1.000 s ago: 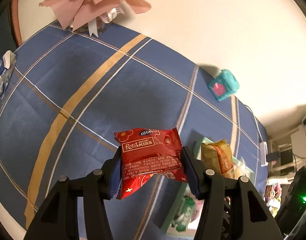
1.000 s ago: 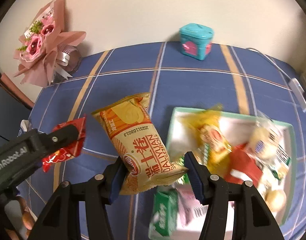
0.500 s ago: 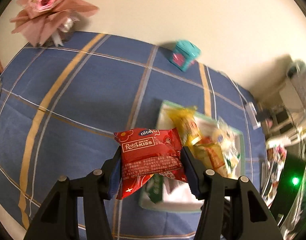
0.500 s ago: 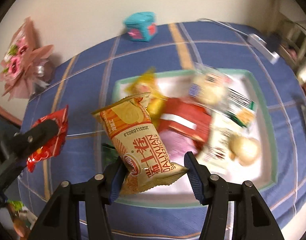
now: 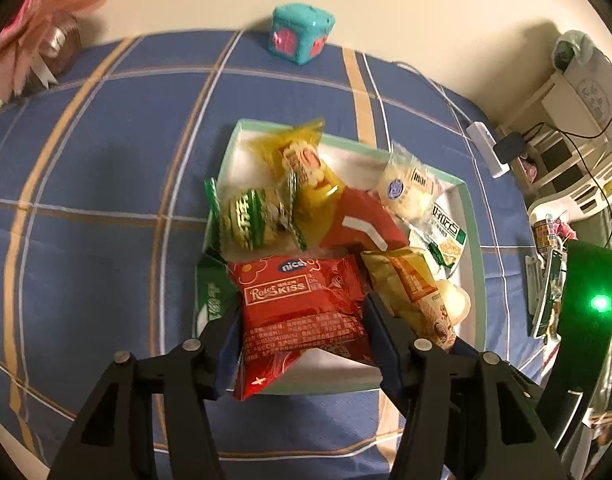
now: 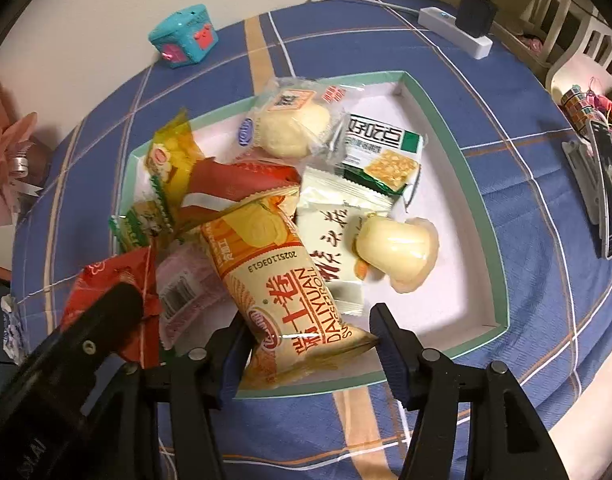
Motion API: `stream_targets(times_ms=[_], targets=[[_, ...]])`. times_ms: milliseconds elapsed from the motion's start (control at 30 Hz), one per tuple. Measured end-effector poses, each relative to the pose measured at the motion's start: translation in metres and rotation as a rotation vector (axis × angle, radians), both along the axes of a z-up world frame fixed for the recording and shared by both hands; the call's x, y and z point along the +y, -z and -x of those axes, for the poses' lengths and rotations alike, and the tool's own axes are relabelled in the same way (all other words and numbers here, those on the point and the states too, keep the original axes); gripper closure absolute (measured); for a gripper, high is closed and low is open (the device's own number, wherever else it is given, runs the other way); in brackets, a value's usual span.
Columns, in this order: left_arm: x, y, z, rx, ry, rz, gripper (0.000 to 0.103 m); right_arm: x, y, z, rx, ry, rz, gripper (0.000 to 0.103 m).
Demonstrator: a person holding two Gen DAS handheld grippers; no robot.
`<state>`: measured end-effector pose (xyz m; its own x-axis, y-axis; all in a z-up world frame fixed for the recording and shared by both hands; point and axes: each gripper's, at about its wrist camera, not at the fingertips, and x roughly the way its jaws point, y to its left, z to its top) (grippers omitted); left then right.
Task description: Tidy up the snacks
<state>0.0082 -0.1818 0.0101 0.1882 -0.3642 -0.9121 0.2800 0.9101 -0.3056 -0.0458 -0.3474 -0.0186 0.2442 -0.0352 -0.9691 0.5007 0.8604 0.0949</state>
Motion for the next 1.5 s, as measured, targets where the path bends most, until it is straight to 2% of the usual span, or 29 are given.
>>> stream_targets(times_ms=[67,133,267,367,433,500,533,567,667,800,1100,1500], targets=[[0.002,0.004,-0.001,0.022,-0.011,0.007,0.033,-0.003,0.001,0.002,0.004,0.005,0.001,0.038],[0.006,0.002,0.000,0.022,-0.019,0.014,0.033,-0.003,0.002,0.002,0.006,-0.002,0.001,0.034],[0.013,-0.002,0.000,0.012,-0.038,0.017,0.032,0.006,0.003,-0.002,0.011,-0.027,0.005,0.032],[0.022,-0.005,0.001,-0.009,-0.059,-0.020,0.032,0.011,0.000,0.000,0.003,-0.034,0.019,0.020],[0.031,-0.008,0.003,-0.040,-0.075,-0.062,0.032,0.014,-0.004,0.004,-0.009,-0.038,0.036,0.019],[0.041,-0.010,0.004,-0.071,-0.093,-0.098,0.026,0.018,-0.007,0.009,-0.023,-0.048,0.044,0.019],[0.048,-0.011,0.005,-0.087,-0.109,-0.114,0.015,0.022,-0.009,0.013,-0.029,-0.052,0.043,0.018],[0.055,-0.013,0.006,-0.105,-0.129,-0.127,0.010,0.025,-0.011,0.016,-0.038,-0.056,0.041,0.018],[0.073,-0.017,0.011,-0.138,-0.166,-0.147,0.009,0.036,-0.018,0.024,-0.068,-0.073,0.046,0.000],[0.091,-0.023,0.020,-0.175,-0.197,-0.151,0.000,0.050,-0.029,0.035,-0.105,-0.102,0.053,0.000],[0.098,-0.037,0.043,-0.250,-0.165,-0.184,0.000,0.063,-0.042,0.052,-0.151,-0.122,0.078,0.000],[0.108,-0.039,0.054,-0.266,-0.220,-0.270,0.000,0.065,-0.047,0.055,-0.168,-0.126,0.086,0.000]])
